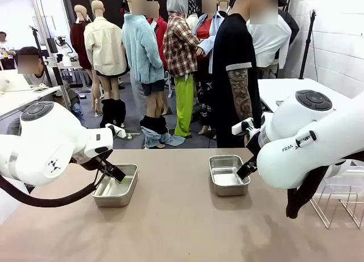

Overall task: Place the bread in airtight containers.
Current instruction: Lift both Airtight Container.

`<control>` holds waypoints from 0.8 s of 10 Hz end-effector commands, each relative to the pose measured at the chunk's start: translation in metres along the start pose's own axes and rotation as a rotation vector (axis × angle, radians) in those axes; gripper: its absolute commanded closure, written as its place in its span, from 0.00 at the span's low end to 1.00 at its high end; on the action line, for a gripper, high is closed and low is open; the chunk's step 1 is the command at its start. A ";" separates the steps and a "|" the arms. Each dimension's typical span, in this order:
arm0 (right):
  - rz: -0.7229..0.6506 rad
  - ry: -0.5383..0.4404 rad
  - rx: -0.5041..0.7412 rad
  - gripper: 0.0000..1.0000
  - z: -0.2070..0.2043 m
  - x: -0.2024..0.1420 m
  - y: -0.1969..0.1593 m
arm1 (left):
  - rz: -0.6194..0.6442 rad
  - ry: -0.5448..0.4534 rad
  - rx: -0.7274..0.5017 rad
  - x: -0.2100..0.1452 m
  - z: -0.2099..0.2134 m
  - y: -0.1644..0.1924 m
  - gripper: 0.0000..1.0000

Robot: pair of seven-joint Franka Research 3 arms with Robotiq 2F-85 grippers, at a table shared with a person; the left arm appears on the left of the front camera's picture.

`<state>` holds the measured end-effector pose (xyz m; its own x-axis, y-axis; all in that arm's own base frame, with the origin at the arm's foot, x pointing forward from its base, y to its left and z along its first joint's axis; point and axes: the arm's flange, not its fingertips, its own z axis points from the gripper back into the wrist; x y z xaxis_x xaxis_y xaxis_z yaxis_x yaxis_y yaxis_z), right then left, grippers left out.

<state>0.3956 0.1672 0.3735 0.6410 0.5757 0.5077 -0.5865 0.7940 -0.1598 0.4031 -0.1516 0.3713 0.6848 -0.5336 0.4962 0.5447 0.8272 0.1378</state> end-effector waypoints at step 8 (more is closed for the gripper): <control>0.000 0.000 0.000 0.00 0.000 0.000 0.000 | 0.000 0.000 0.000 0.000 0.000 0.000 0.00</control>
<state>0.3956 0.1673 0.3735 0.6407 0.5760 0.5076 -0.5867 0.7938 -0.1603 0.4024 -0.1533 0.3713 0.6826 -0.5370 0.4957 0.5475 0.8250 0.1398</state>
